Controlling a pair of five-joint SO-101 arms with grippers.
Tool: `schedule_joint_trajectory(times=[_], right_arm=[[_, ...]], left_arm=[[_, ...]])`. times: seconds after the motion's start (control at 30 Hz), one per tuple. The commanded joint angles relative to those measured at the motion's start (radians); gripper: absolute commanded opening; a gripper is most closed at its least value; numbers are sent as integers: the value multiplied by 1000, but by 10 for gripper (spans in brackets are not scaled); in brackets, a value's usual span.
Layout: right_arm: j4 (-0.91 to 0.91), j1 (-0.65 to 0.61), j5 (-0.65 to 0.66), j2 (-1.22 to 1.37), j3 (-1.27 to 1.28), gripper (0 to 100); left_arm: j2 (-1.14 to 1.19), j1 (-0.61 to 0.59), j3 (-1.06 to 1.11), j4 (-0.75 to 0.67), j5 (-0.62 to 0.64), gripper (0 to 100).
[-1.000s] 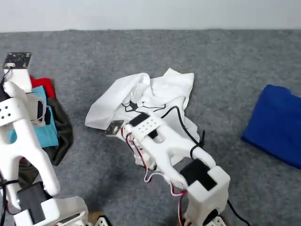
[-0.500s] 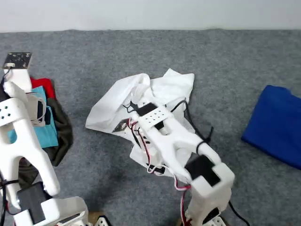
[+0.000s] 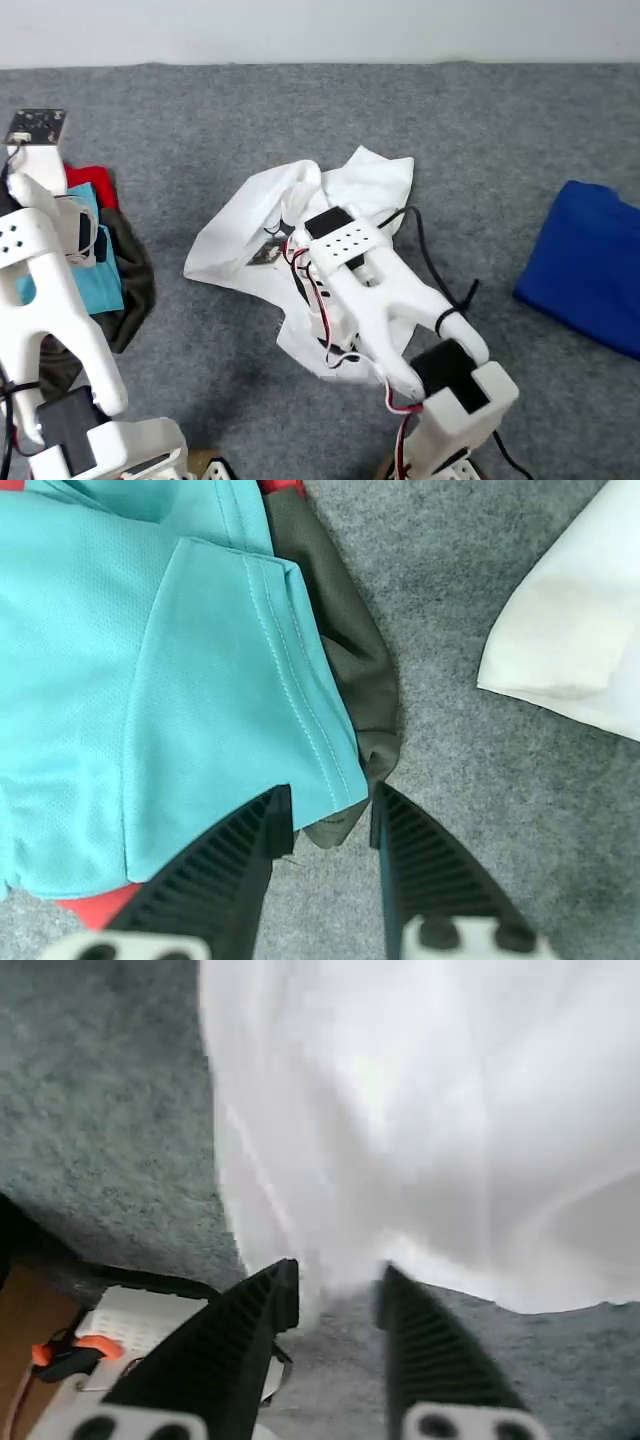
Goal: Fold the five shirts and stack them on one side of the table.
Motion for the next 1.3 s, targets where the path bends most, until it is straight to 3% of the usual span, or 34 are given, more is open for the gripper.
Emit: schedule_joint_trajectory(times=[0.0,0.17,0.53,0.8,0.87,1.1,1.27], right_arm=[[39,-36,-34,-1,-35,229],[35,-79,-37,1,38,262],[-222,-186,-64,8,292,295],[-375,-193,-63,22,368,292],[-380,-193,-63,58,362,267],[-326,-188,-57,191,244,28],[-292,-168,-60,216,183,9]], left_arm=[[-49,-2,-5,-15,8,141],[-49,-2,-5,-15,8,141],[-49,-6,-5,-21,8,141],[-49,-6,-5,-21,8,141],[-49,-6,-5,-21,8,141],[-49,-6,-5,-21,8,141],[-49,-6,-5,-23,6,141]])
